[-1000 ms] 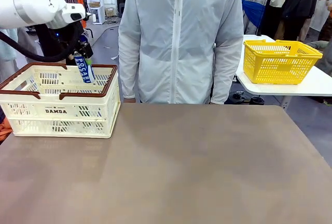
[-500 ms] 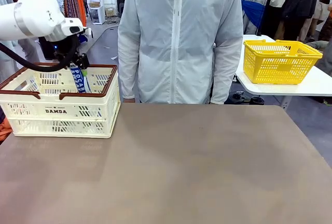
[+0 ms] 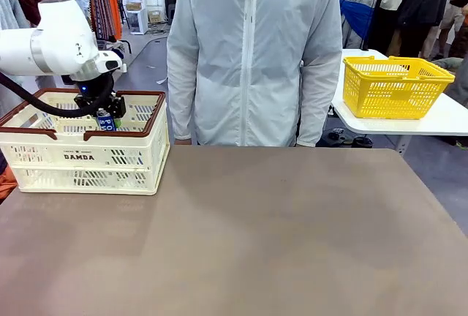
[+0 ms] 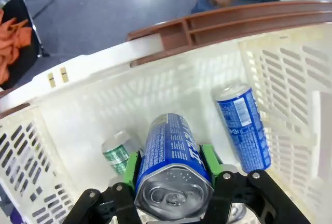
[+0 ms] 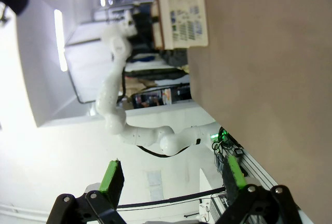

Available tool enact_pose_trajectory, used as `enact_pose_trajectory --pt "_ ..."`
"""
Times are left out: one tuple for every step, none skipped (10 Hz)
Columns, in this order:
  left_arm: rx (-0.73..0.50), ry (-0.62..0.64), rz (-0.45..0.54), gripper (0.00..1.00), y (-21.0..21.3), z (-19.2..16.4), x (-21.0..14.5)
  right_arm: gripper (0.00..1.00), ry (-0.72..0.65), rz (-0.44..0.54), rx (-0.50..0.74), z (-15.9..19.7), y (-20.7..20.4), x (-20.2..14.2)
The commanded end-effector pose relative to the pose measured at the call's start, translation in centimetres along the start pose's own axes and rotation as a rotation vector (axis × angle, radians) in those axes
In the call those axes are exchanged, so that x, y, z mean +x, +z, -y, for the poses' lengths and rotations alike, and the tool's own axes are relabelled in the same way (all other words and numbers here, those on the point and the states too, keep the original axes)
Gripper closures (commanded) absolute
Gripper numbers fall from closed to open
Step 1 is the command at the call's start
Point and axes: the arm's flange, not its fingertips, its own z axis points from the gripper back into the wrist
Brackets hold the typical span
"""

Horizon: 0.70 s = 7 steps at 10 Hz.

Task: Place the drinks into the Shopping basket.
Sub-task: Pick up one drink and place it into the Shopping basket.

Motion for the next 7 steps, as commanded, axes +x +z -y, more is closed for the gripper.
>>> enact_pose_trajectory --pt "0.024 0.018 0.004 1.00 0.1 0.3 1.1 0.00 -0.020 -0.010 -0.016 -0.5 -0.1 -0.1" --pt "0.020 0.017 -0.007 1.00 -0.2 0.5 1.5 0.00 -0.020 -0.010 -0.016 -0.5 -0.1 -0.1" --pt "0.016 0.014 -0.018 1.00 -0.5 0.6 1.7 0.00 -0.020 -0.010 -0.016 -0.5 -0.1 -0.1" --pt "0.002 0.007 -0.032 1.00 -0.7 0.7 1.9 0.00 -0.020 -0.010 -0.016 -0.5 -0.1 -0.1" --pt "-0.005 0.016 -0.051 0.43 -1.1 0.8 2.0 0.00 -0.020 -0.010 -0.016 -0.5 -0.1 -0.1" --pt "-0.008 0.017 -0.060 0.00 -1.3 0.7 2.1 0.00 -0.020 -0.010 -0.016 -0.5 -0.1 -0.1" --pt "-0.005 0.022 -0.060 0.00 -1.3 0.7 2.1 0.00 -0.020 -0.010 -0.016 -0.5 -0.1 -0.1"
